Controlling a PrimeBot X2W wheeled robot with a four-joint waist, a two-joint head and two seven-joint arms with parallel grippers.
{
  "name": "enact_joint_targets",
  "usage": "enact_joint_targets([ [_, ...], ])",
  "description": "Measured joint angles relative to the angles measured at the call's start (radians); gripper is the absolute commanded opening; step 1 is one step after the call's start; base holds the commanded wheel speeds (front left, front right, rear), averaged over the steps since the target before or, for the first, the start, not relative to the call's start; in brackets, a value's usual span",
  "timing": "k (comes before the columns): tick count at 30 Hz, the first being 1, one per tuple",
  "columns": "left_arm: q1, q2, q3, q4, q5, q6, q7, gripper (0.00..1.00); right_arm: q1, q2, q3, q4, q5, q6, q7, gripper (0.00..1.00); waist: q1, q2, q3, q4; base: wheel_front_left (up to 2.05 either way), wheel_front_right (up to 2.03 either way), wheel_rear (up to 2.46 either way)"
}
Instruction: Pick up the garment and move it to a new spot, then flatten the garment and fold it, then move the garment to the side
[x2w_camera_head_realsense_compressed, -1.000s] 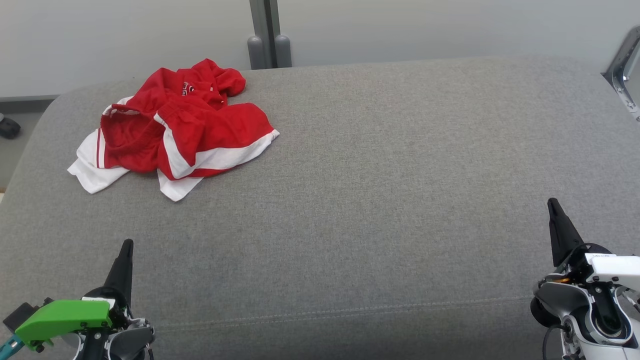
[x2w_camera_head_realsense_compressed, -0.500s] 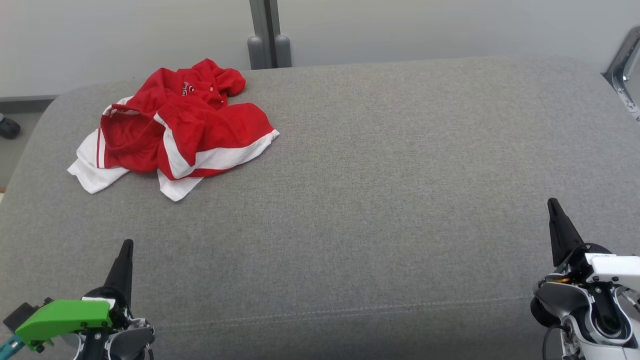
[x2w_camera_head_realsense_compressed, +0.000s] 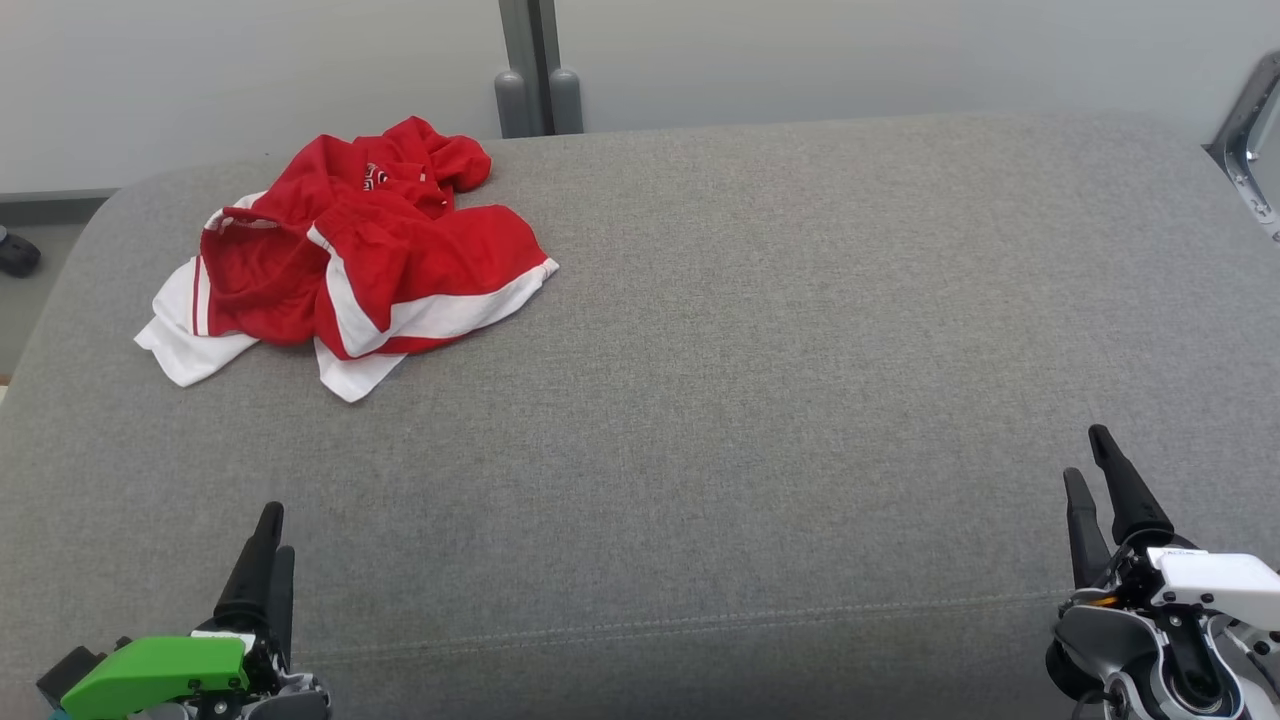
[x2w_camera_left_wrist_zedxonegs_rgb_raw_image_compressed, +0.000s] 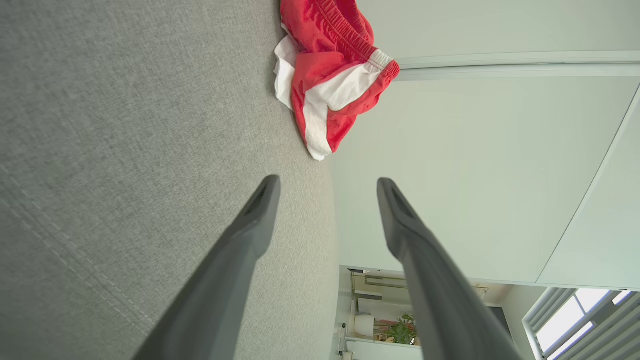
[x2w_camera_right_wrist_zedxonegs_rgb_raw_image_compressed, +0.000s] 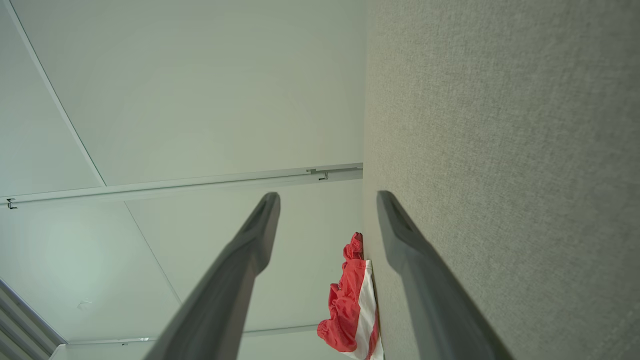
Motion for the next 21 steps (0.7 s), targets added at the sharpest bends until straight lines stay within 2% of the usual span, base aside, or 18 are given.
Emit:
enact_joint_targets([
  [10, -0.005, 0.014, -0.030, -0.053, 0.068, 0.000, -0.038, 1.00, -0.005, -0.008, 0.027, -0.056, -0.044, 0.000, -0.032, 1.00, 0.0000, 0.0000, 0.003, 0.000, 0.00, 0.00, 0.00],
  [21, -0.016, 0.059, -0.087, -0.088, 0.208, 0.000, -0.091, 1.00, -0.009, -0.059, 0.086, -0.115, -0.176, 0.000, -0.088, 1.00, 0.0000, 0.0000, 0.005, 0.000, 0.00, 0.00, 0.00],
])
